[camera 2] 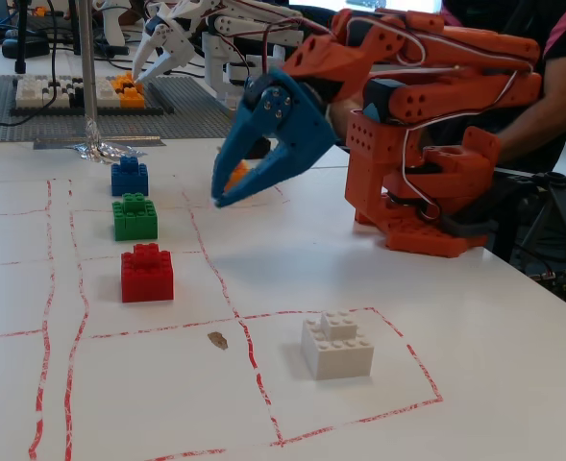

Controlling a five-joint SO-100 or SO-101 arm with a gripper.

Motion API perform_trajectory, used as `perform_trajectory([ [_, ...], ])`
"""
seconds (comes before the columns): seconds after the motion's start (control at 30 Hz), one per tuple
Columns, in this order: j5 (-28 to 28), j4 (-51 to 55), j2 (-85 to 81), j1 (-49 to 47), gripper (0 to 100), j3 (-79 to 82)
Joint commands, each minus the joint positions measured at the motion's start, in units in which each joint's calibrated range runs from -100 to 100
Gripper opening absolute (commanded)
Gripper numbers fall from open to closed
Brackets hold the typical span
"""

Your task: Grab the block and put it in the grey marker

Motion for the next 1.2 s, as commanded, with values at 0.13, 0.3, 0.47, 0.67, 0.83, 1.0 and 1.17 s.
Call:
perform_trajectory([
  [0.13, 0.0, -1.6, -6.0, -1.3, 0, 3.3],
  [0.3, -0.1, -0.7, -9.3, -0.7, 0, 6.1],
  [0.47, 0.2, 2.0, -12.8, -0.5, 0, 7.9],
  [0.67, 0.1, 3.6, -12.8, -0.9, 0, 7.9],
  [0.83, 0.0, 3.8, -12.8, -0.8, 0, 7.9],
  [1.0, 0.1, 3.8, -12.8, -0.7, 0, 7.9],
  [1.17, -0.1, 3.8, -12.8, -0.6, 0, 7.9],
])
